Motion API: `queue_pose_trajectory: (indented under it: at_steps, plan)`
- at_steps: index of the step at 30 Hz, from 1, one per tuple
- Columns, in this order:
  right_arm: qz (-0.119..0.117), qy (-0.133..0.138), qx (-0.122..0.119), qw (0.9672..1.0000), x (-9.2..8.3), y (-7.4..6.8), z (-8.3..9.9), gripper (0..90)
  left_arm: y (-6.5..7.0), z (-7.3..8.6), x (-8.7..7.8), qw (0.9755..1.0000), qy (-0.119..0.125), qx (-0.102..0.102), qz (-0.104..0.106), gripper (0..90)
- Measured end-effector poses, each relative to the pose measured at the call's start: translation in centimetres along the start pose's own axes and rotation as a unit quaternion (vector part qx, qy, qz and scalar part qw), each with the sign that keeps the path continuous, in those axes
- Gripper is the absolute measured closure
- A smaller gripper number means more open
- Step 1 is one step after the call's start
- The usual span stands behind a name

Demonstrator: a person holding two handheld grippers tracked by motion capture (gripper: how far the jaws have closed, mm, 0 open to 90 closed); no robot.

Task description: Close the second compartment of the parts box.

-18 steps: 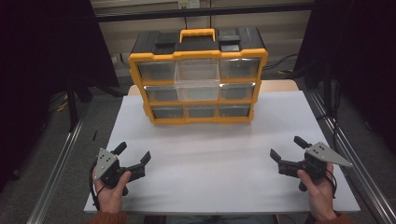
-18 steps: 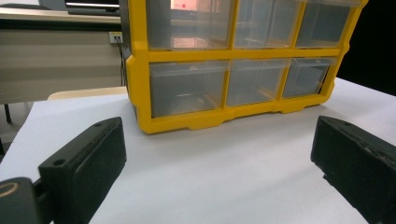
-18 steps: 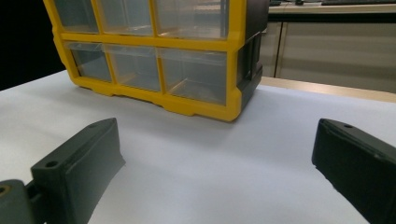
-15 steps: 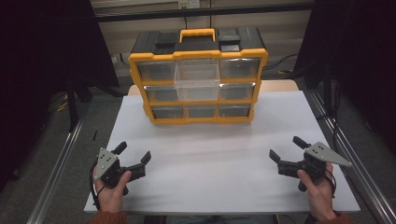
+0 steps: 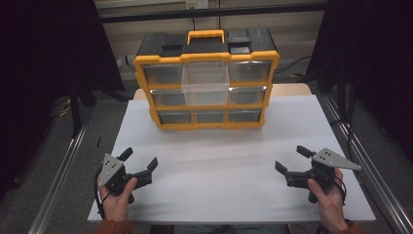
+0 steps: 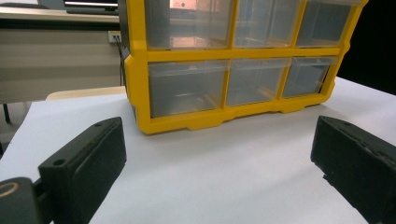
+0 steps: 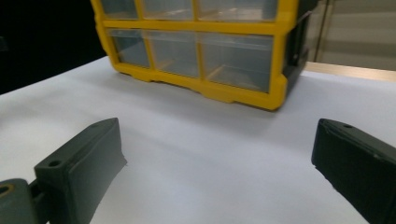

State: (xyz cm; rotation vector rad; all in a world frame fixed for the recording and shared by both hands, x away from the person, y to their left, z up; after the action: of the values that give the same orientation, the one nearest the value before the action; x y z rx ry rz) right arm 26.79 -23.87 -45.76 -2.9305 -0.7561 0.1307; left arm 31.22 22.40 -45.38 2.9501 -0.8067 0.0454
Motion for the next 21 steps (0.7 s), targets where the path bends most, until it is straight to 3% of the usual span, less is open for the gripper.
queue_pose_trajectory:
  at_steps: [6,11,14,21]
  plan:
    - [-0.015,-0.002,-0.013,0.9998,0.3,-1.0,-0.2,1.4,0.0,0.0,-0.1,1.0000,0.003,0.002,-0.005,3.4]
    - [-0.043,0.010,-0.020,0.9988,0.4,-1.8,-0.6,0.0,0.0,-0.1,-0.1,1.0000,0.003,-0.002,-0.001,3.4]
    - [-0.058,0.017,-0.011,0.9981,0.6,-2.4,-0.6,0.0,0.0,-0.1,-0.2,1.0000,0.000,0.007,-0.002,3.4]
    - [-0.071,0.034,-0.016,0.9968,1.0,-3.4,-1.1,0.0,0.1,0.0,0.0,1.0000,-0.001,-0.001,0.000,3.4]
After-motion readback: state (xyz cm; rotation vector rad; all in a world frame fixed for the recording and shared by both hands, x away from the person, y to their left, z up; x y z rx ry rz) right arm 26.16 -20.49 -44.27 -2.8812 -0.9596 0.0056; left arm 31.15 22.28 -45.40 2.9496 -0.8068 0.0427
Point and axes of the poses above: each handheld gripper's, and its own axes: x roughly forward along the jaws, z roughly out of its underside, y roughly to its right, the point moved 6 cm from there along x, roughly forward along the jaws, and after that the axes turned 13 degrees about y, right-handed, at the moved point
